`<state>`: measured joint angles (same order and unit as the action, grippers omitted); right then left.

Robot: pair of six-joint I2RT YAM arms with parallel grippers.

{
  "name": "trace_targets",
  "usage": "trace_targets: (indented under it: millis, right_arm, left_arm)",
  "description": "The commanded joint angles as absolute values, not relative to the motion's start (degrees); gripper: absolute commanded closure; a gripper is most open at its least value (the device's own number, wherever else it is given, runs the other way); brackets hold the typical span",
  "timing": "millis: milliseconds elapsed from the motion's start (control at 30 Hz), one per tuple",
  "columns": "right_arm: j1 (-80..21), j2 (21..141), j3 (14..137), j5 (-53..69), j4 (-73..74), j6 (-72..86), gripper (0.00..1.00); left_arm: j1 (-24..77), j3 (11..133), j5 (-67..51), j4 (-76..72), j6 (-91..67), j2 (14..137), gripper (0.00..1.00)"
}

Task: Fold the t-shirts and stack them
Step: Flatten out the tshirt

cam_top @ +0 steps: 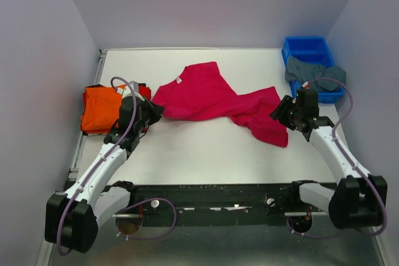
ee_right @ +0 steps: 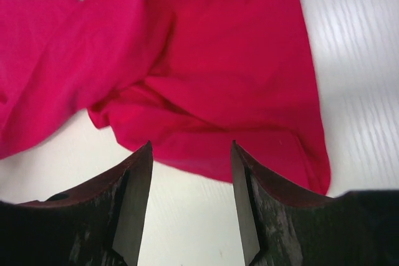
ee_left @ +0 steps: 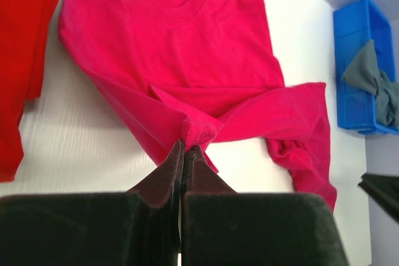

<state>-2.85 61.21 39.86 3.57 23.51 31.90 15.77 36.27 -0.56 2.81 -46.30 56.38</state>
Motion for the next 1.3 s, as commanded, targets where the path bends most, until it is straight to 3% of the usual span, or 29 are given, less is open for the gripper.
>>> trace_targets:
  millis: [0,167,333,867,1267]
  right_arm:
    - [-4.57,71.16,48.23,3.96,18.28,28.65,0.39]
    - [-4.57,84.79,59.04,-3.39,20.55,28.74,0.37]
    - [-4.22,96.13,74.59,-14.76,28.82,29.09,0.39]
    - [-2.29,125.58,103.25,-13.01,39.19,27.43,0.40]
    - [-0.62,141.15,123.56,-7.12,55.88,27.51,0.41]
  left_arm:
    - [15.91,32.78,-1.50,3.33,-45.09,53.53,1.00]
    - [15.91,32.70,4.30,8.79,-45.00,47.47,1.00]
    - [15.91,29.36,2.11,6.51,-46.84,44.21,1.00]
    - [15.91,29.71,0.00,5.98,-47.90,44.91,1.00]
    - [15.91,29.27,0.00,4.75,-48.34,44.91,1.00]
